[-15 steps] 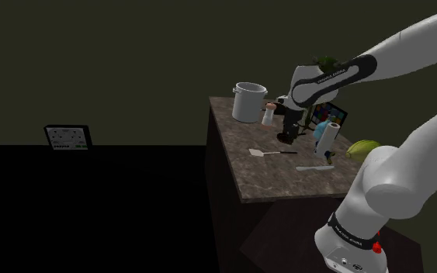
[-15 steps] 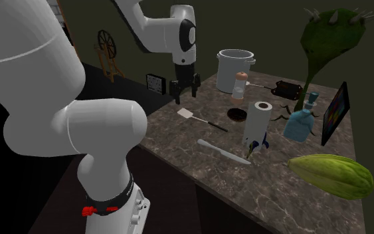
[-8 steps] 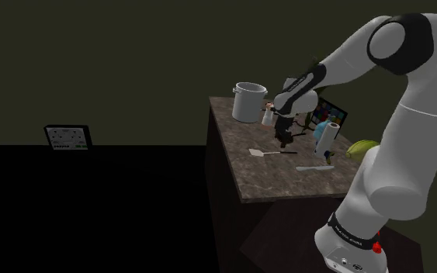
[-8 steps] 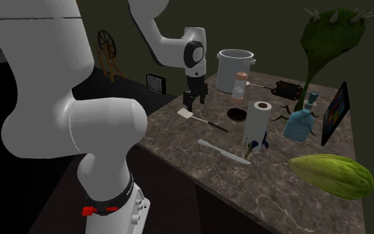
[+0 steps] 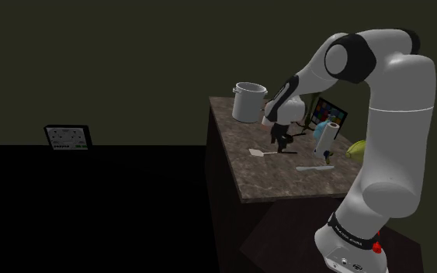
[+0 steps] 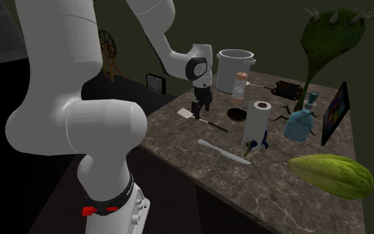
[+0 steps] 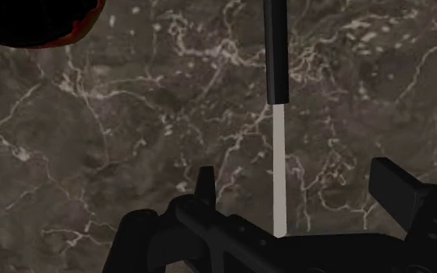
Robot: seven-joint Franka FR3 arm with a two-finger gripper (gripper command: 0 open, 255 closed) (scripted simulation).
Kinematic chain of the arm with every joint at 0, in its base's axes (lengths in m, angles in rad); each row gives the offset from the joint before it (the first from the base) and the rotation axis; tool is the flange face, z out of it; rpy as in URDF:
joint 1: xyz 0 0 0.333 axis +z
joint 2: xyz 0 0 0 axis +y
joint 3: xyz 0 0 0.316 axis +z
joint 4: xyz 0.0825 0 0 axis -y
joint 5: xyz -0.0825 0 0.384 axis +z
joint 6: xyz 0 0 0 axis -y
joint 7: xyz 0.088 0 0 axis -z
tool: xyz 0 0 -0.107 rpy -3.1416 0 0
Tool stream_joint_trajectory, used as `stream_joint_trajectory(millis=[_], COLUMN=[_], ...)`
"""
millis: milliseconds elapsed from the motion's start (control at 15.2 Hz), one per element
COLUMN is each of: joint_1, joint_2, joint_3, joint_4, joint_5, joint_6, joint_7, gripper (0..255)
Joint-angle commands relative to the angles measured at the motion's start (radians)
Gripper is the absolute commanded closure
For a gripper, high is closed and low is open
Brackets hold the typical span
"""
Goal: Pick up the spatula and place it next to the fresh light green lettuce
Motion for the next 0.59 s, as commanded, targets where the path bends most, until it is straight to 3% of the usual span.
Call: stream_joint_trajectory(millis=[0, 528], joint_1=[-0.018, -0.041], joint_2=[0.027, 0.061], joint_3=[0.021, 0.048], joint_4=[0.003, 0.007], joint_5=[0.028, 0.061], joint_6=[0.021, 0.047], joint_7=[-0.021, -0.044], gripper=[0, 0])
